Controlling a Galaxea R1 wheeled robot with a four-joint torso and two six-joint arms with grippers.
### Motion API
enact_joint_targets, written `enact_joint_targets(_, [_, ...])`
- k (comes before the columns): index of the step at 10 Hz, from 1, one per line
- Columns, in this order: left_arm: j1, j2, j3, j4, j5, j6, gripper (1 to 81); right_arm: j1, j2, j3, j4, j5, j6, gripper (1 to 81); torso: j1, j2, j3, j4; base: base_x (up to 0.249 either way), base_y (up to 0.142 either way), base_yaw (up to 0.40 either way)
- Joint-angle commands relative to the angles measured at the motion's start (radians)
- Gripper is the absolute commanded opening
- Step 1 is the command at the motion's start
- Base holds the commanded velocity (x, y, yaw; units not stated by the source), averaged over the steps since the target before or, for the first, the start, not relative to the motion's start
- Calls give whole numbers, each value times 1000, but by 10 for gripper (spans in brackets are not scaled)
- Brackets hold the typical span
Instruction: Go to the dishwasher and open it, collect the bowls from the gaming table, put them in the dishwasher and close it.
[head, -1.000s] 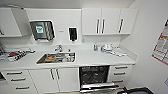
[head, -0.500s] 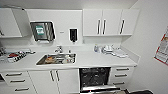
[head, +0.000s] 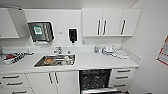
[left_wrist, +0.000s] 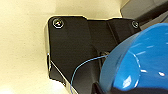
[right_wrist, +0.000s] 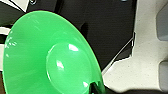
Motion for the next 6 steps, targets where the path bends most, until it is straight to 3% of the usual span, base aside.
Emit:
enact_joint_targets(1, [-35,-19,4,11,37,2,10,36,-3,5,-8,-15,2,10,1,0,0,0,99,0,0])
enact_joint_targets(6, [-36,-19,4,11,37,2,10,39,-3,5,-8,-15,2,10,1,0,0,0,99,0,0])
